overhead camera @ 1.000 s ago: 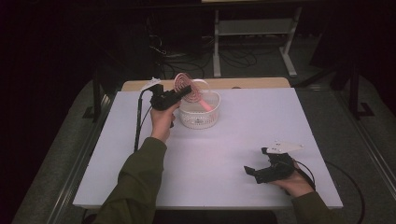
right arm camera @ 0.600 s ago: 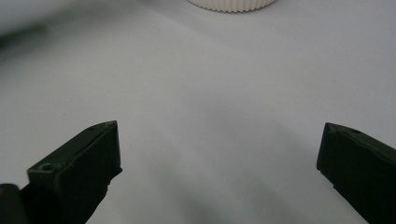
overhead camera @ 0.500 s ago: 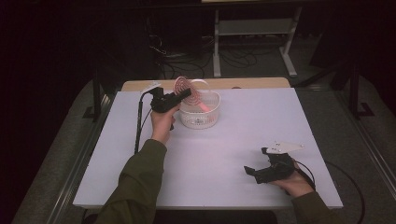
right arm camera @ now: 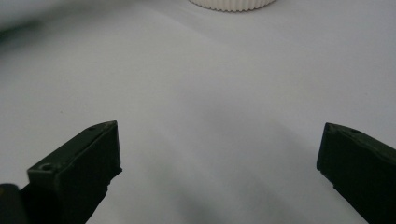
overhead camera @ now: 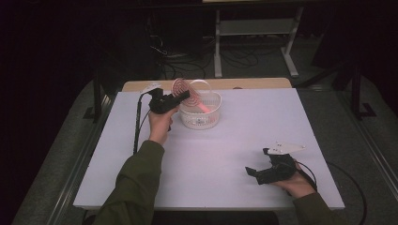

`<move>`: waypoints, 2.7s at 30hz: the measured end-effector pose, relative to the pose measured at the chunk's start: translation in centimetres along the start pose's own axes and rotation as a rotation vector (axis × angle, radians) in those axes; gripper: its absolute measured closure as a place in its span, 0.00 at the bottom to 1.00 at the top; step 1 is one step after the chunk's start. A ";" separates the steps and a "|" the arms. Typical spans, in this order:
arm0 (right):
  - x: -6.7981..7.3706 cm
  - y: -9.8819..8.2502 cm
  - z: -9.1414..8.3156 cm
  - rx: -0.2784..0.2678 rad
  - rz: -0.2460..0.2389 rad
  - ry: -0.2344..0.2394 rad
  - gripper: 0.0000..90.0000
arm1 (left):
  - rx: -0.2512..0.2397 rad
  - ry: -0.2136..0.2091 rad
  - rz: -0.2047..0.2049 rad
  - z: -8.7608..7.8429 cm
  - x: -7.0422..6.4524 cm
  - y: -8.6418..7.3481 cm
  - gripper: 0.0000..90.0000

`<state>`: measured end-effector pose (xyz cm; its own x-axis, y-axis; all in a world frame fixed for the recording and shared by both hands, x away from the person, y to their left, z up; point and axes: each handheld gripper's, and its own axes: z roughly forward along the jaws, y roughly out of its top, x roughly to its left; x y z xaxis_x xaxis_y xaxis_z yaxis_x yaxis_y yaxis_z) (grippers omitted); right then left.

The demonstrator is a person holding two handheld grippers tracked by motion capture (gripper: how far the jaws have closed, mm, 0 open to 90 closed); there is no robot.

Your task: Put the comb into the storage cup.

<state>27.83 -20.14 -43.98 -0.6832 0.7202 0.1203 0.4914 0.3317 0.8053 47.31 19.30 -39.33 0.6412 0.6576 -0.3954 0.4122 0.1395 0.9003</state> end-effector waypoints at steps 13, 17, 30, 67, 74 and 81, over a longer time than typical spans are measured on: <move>-0.1 0.0 0.0 -0.010 0.001 -0.002 0.00 | 0.022 0.034 0.026 -0.4 0.4 -0.2 0.66; -0.1 0.0 -0.1 -0.012 0.001 -0.001 0.00 | 0.033 0.043 0.037 -0.5 0.6 -0.2 0.65; -0.4 -0.1 -0.2 -0.025 0.003 0.006 0.00 | 0.047 0.074 0.098 -0.8 0.5 -0.1 0.61; -0.2 0.4 0.0 -0.029 -0.008 -0.011 0.00 | 0.215 0.066 0.327 -5.3 -1.2 1.0 0.01; -0.2 0.4 -0.1 -0.030 -0.004 -0.014 0.00 | 0.237 0.044 0.352 -6.0 -2.0 0.7 0.00; -0.1 0.4 -0.2 -0.033 -0.007 -0.016 0.00 | 0.246 0.023 0.398 -6.7 -3.3 0.2 0.00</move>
<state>28.00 -20.17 -43.56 -0.6775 0.7279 0.1056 0.4685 0.3164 0.8249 40.98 22.10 -36.60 0.7673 0.6409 -0.0218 0.2805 -0.3049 0.9101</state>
